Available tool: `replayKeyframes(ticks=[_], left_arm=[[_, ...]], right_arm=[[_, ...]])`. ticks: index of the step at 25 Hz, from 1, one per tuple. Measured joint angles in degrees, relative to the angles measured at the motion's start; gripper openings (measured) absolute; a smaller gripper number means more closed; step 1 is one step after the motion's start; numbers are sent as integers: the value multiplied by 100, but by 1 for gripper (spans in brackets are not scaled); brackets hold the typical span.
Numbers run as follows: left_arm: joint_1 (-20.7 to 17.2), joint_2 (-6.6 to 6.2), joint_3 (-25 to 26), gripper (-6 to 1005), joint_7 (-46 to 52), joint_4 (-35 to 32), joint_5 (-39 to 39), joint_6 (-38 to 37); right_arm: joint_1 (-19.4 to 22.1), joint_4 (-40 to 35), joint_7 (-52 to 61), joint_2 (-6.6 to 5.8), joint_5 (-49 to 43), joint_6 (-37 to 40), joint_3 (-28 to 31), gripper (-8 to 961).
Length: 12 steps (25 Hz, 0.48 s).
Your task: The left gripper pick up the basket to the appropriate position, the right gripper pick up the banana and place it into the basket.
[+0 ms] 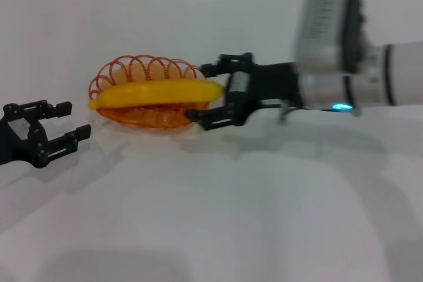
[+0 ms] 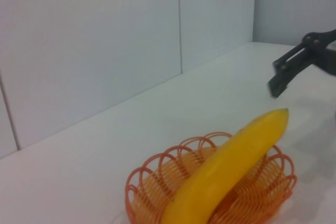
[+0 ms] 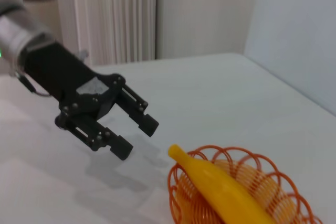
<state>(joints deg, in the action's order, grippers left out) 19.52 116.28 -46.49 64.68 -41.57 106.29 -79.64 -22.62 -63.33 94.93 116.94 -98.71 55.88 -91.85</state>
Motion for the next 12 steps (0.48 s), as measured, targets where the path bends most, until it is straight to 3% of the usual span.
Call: replayKeyframes(ticks=[12], left_arm=[[0,9,3,569,-23,0,-55,88]], right_arm=[[107,1971,-1834,-27,491,1691,2632,894]])
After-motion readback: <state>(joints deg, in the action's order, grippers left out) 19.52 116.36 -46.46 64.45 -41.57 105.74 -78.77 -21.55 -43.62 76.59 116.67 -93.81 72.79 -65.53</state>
